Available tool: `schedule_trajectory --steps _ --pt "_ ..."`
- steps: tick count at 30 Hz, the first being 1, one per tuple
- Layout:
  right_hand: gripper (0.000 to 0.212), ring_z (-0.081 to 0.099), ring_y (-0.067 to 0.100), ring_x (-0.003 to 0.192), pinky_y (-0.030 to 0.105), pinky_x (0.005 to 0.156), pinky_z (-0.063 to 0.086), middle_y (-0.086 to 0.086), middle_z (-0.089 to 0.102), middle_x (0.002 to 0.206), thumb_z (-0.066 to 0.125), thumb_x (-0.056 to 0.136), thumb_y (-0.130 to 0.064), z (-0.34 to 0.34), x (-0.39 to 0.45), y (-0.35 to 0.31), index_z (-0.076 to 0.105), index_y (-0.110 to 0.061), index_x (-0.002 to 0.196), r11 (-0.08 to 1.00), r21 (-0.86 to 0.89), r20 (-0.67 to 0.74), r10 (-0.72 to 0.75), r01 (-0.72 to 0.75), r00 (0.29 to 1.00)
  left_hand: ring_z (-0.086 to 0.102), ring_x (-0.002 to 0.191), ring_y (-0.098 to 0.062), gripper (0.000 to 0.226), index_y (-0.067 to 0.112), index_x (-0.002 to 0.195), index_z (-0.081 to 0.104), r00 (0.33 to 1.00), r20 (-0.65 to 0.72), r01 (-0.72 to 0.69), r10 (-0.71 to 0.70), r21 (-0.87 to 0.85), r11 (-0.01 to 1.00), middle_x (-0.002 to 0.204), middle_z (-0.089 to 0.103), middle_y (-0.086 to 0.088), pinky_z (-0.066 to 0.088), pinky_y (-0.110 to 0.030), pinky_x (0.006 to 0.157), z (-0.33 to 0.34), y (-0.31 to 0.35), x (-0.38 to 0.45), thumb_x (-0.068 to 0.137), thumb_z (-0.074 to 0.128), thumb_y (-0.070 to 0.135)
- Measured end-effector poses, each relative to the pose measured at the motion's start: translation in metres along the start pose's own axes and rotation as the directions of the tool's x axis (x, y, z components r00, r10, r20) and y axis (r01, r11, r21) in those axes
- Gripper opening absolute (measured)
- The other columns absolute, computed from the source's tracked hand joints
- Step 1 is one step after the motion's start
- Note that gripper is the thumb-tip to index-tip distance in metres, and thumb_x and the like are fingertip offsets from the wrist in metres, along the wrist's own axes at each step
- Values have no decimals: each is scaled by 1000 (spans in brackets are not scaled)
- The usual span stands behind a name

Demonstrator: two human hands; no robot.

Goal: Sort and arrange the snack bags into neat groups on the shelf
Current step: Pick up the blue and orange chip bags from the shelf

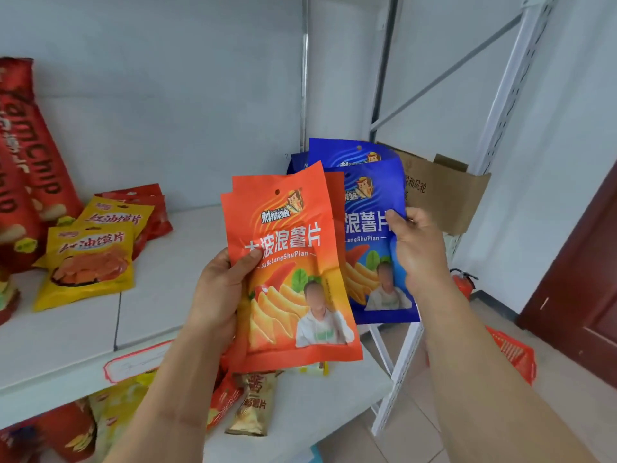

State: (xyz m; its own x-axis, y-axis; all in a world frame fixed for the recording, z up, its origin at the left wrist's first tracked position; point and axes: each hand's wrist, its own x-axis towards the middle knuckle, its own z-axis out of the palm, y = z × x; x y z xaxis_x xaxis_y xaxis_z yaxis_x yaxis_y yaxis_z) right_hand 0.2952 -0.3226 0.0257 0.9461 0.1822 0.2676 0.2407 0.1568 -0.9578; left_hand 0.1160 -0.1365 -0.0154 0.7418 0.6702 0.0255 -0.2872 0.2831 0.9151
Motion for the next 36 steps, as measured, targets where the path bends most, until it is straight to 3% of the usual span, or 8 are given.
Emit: schedule_trajectory --steps 5,10,14,16,21,23,28,36 --pt "23 72 13 86 29 69 58 -1 72 97 66 92 -33 5 81 7 57 -15 101 1000 -13 -5 -4 4 1000 76 80 -28 25 3 117 66 1000 -6 -22 22 -13 1000 103 77 -17 63 -41 69 34 3 73 95 65 15" --pt "31 73 17 90 38 77 60 3 73 101 69 89 -37 13 152 28 58 -12 105 999 -8 13 32 -32 999 74 87 -33 29 -1 120 64 998 -59 -25 25 2 1000 107 76 -19 62 -47 80 61 -4 136 94 65 14" --pt "28 73 19 89 38 74 60 6 73 103 69 91 -34 22 208 50 59 -12 105 999 -6 49 43 -43 998 75 90 -32 25 4 116 67 983 -166 -66 82 99 993 103 78 -14 61 -47 82 86 -21 185 94 68 16" --pt "26 73 21 90 38 71 61 6 72 103 68 91 -35 26 234 63 60 -14 105 997 -8 91 72 -72 993 76 89 -27 18 10 110 69 963 -229 -87 145 244 966 100 79 -7 61 -46 85 97 -33 209 95 68 19" --pt "25 65 6 76 10 48 46 0 67 93 60 97 -30 39 290 88 59 -10 111 996 -66 173 70 -59 982 71 91 -24 8 17 99 66 887 -358 -50 290 550 833 101 75 -4 56 -42 88 126 -65 260 96 65 25" --pt "27 63 2 71 7 44 42 -5 65 87 56 98 -35 42 309 95 59 -11 110 995 -92 215 58 -39 975 68 95 -27 12 16 100 65 862 -386 -36 328 599 800 102 74 -5 54 -39 87 140 -75 276 97 63 26" --pt "39 69 7 79 18 58 50 -3 71 95 52 96 -50 46 349 106 61 -14 108 994 -109 281 51 -21 958 60 90 -27 16 13 93 56 813 -437 8 385 669 744 98 69 -6 38 -31 72 179 -92 306 99 60 27" --pt "39 73 10 82 24 64 55 -2 73 98 51 96 -53 45 386 121 60 -16 109 994 -42 366 105 -96 925 63 97 -32 19 7 99 60 799 -464 32 383 667 744 103 70 -10 49 -38 83 208 -108 329 98 60 25"
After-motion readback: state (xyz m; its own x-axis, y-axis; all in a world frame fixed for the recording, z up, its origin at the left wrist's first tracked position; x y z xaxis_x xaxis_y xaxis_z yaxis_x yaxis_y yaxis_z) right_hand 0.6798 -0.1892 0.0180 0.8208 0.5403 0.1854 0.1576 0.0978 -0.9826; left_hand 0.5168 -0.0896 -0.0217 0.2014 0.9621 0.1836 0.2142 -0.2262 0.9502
